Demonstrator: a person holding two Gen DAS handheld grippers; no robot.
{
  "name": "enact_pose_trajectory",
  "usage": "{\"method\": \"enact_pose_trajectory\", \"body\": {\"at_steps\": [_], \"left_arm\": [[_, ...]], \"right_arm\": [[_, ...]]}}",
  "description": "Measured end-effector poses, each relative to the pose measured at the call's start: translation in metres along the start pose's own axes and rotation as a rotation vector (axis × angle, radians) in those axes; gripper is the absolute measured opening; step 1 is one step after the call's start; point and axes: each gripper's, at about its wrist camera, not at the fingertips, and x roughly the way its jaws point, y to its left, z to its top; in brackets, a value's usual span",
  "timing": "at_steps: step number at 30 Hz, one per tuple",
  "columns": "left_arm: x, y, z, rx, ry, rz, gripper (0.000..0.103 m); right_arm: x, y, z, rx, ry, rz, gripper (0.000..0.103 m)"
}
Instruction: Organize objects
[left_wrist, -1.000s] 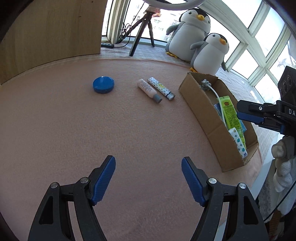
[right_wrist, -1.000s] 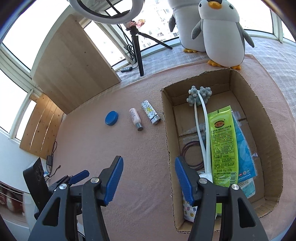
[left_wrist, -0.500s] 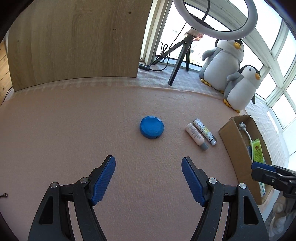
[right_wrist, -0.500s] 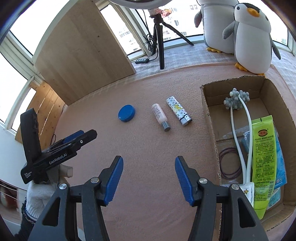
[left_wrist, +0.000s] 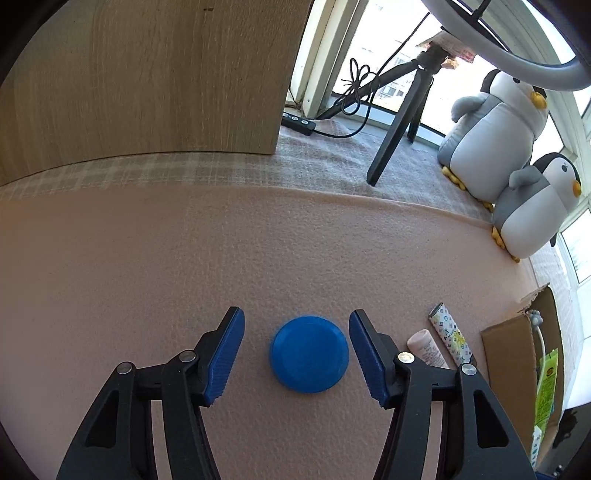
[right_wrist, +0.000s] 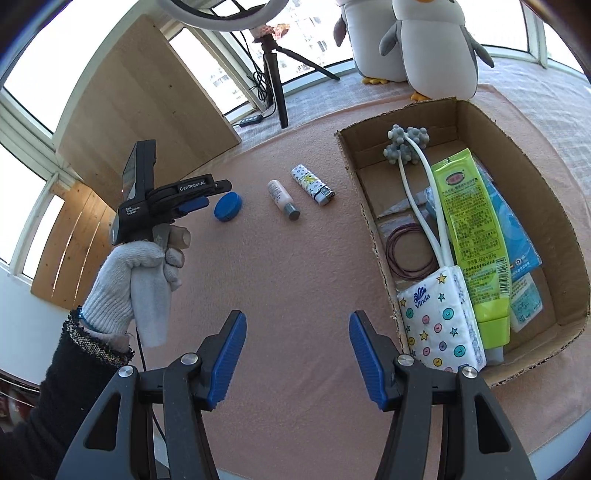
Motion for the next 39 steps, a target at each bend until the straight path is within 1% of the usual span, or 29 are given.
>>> {"method": "enact_pose_trajectory", "body": {"at_steps": [2,3,5,6,7,10,13,15,18,25,29,33,35,37,39], "left_arm": [[0.01,-0.005,-0.001,0.031,0.026,0.009,0.061],[0.014,-0.007,-0.002,0.047,0.04,0.014,0.056],[0.017,-0.01,-0.006,0.073,0.047,0.003,0.055],[0.017,-0.013,-0.009,0.088,0.046,0.011,0.053],[0.016,-0.015,-0.013,0.107,0.041,0.017,0.053],[0.013,-0.022,-0.024,0.152,0.036,0.006,0.053],[0.006,-0.024,-0.038,0.16,0.031,-0.008,0.053],[0.0,-0.024,-0.051,0.149,0.03,-0.027,0.053],[-0.013,-0.03,-0.075,0.169,0.028,-0.043,0.053],[-0.043,-0.052,-0.14,0.191,0.037,-0.107,0.052],[-0.057,-0.061,-0.169,0.197,0.046,-0.133,0.052],[-0.07,-0.067,-0.19,0.226,0.062,-0.14,0.053],[-0.077,-0.063,-0.196,0.216,0.071,-0.153,0.055],[-0.085,-0.059,-0.202,0.217,0.067,-0.159,0.063],[-0.09,-0.054,-0.206,0.212,0.074,-0.165,0.064]], "right_arm": [[-0.004,-0.007,-0.001,0.021,-0.005,-0.006,0.054],[-0.005,-0.01,-0.002,0.03,-0.007,-0.007,0.054],[-0.008,-0.014,-0.003,0.04,-0.01,-0.009,0.054],[-0.009,-0.015,-0.003,0.041,-0.012,-0.01,0.054],[-0.009,-0.015,-0.003,0.039,-0.012,-0.011,0.054],[-0.008,-0.015,-0.001,0.033,-0.009,-0.007,0.054],[-0.005,-0.01,0.002,0.021,-0.004,0.003,0.054],[-0.002,-0.006,0.003,0.007,-0.001,0.011,0.054],[0.002,0.0,0.004,-0.01,0.006,0.025,0.054],[0.012,0.012,0.005,-0.051,0.024,0.044,0.054],[0.019,0.017,0.004,-0.064,0.04,0.056,0.054],[0.03,0.025,0.001,-0.09,0.066,0.064,0.054],[0.035,0.028,-0.001,-0.098,0.083,0.073,0.054],[0.041,0.032,-0.002,-0.106,0.102,0.086,0.054],[0.049,0.037,-0.005,-0.11,0.125,0.098,0.054]]}}
